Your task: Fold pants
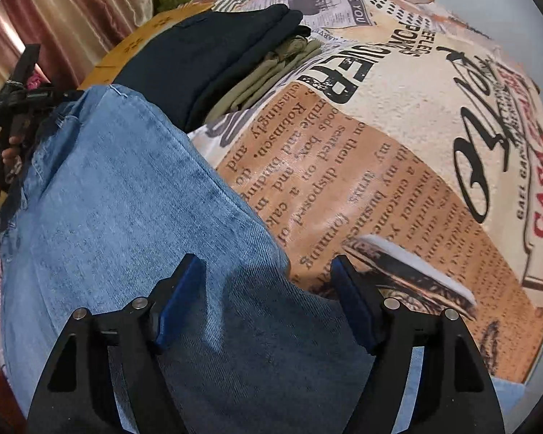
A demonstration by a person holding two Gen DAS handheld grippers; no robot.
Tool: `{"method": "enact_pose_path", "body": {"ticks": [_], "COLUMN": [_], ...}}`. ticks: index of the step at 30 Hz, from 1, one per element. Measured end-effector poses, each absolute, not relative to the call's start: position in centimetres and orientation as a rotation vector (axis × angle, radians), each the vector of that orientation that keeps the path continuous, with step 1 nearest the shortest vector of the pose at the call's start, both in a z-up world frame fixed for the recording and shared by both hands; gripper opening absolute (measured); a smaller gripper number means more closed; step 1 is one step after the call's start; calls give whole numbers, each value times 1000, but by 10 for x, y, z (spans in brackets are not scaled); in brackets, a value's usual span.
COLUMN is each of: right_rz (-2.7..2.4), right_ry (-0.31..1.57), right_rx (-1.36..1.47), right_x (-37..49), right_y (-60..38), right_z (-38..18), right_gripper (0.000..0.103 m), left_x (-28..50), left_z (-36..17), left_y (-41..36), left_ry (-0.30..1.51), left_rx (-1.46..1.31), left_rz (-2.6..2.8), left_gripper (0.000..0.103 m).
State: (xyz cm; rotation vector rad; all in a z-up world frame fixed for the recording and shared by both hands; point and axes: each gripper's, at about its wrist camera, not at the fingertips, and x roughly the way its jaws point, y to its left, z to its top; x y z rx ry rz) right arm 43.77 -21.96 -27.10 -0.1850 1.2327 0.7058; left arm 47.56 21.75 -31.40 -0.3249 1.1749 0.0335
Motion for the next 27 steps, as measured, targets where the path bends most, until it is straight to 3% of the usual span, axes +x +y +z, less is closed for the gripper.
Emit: {"method": "enact_pose_path", "body": {"ticks": [2,6,7,12,27], "right_rz": [720,714,705,666,643], "right_ry": [1243,1238,1232,1163,949], "right_rx": [-153,-147,-146,-158,-120], "right_x": [439,432,429,420,342], "right_y": [-220,-218,-217,-215,-229], "right_z": [-271,-269,-268,-259,-174], "right_gripper": [51,23,22,12,9], "left_x": [477,475,474,457,354], "left_z": [-314,-309,-306,-281,-190], "left_y": [218,216,216,200,163], "left_ry": [1169,1151,1142,1039,868], "left_rx": [-338,-286,-279,-169,-53], "left_rz": [11,47,57,88,16], "left_gripper": [36,6,4,3,3]}}
